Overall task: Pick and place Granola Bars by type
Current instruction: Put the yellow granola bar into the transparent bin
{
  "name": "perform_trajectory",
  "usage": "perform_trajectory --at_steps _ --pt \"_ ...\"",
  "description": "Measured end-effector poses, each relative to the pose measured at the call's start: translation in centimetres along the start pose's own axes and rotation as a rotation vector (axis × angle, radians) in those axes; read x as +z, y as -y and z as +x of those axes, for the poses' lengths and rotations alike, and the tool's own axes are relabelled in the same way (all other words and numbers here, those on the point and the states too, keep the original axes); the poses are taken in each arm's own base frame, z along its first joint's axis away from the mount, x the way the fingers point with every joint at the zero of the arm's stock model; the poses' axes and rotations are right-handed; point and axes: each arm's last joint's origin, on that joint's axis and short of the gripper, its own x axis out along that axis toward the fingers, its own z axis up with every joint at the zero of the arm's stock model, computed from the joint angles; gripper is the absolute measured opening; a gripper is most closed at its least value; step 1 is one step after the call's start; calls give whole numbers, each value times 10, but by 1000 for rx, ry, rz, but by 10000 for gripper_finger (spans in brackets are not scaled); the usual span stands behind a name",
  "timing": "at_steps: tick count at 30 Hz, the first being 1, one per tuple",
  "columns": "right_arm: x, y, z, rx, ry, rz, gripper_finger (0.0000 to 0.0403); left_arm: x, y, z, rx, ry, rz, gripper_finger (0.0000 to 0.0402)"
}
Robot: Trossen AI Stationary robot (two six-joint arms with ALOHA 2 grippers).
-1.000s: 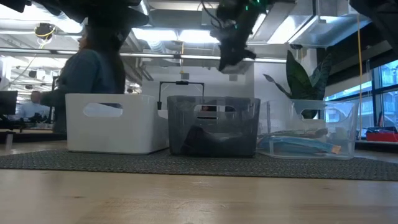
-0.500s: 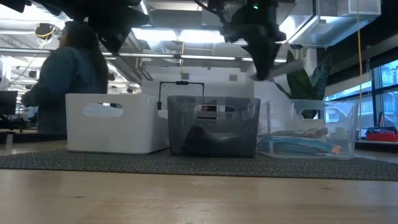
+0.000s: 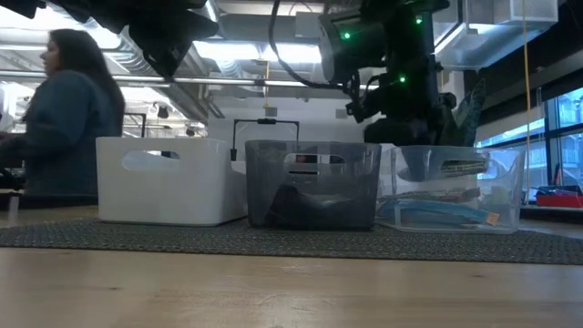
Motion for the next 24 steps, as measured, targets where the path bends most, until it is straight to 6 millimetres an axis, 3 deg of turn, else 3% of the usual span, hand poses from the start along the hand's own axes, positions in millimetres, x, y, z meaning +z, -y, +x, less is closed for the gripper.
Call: perform_trajectory --at_steps 7,13,19,24 --pt "1 -5 4 59 14 -2 99 0 0 0 0 0 0 128" --pt "3 -7 3 45 61 26 131 0 0 0 -1 0 0 128" --pt "1 -8 3 77 28 -130 154 0 0 0 -1 0 0 128" --pt "-1 -11 0 84 33 -105 155 0 0 0 -1 0 0 128"
